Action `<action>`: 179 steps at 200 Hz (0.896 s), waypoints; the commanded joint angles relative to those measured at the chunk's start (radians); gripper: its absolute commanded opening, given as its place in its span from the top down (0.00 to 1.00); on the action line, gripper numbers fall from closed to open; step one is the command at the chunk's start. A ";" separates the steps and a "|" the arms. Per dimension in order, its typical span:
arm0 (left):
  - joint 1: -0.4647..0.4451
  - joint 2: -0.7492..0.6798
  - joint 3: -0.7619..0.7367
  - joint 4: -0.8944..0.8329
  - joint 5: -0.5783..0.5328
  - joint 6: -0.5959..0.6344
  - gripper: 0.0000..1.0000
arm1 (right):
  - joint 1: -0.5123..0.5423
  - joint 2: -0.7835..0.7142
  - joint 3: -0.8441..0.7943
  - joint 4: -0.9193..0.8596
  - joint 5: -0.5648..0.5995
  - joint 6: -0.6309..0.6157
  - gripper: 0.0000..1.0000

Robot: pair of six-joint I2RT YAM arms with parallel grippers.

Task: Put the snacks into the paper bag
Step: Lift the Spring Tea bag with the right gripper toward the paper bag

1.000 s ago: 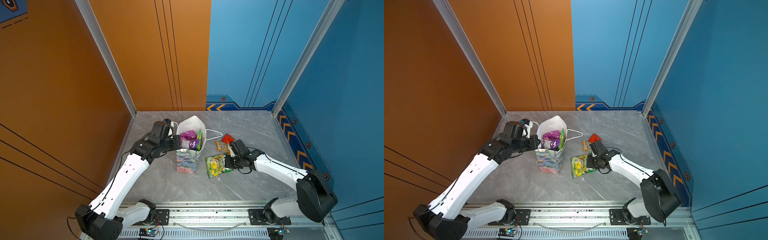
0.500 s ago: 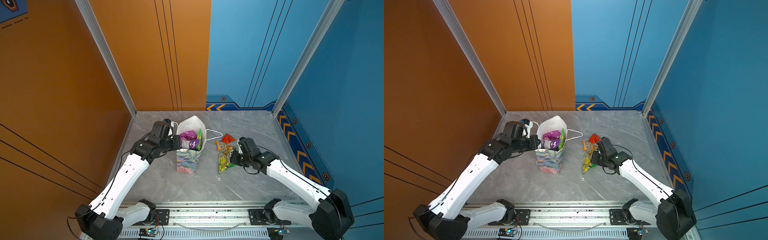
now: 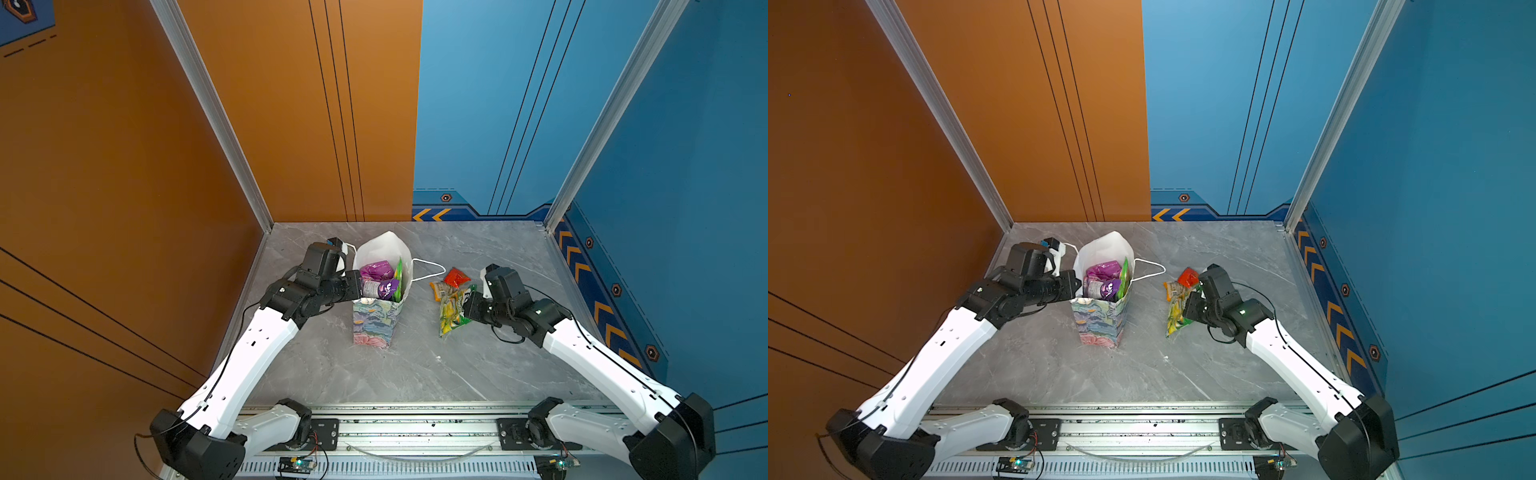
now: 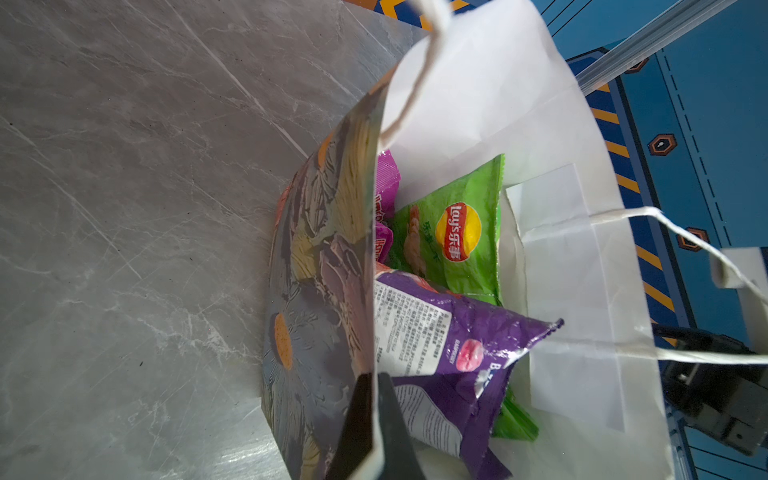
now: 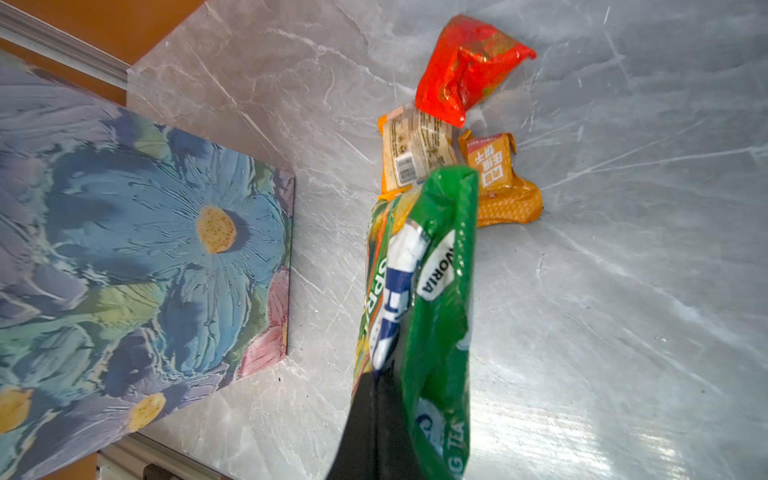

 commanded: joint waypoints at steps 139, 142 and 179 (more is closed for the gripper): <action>0.014 -0.033 0.016 0.104 0.014 0.004 0.98 | -0.005 0.052 0.572 -0.173 0.150 -0.060 1.00; 0.013 -0.033 0.017 0.104 0.014 0.003 0.98 | -0.005 0.053 0.580 -0.176 0.150 -0.062 1.00; 0.014 -0.029 0.017 0.104 0.018 0.002 0.98 | 0.013 0.092 0.697 -0.211 0.165 -0.087 1.00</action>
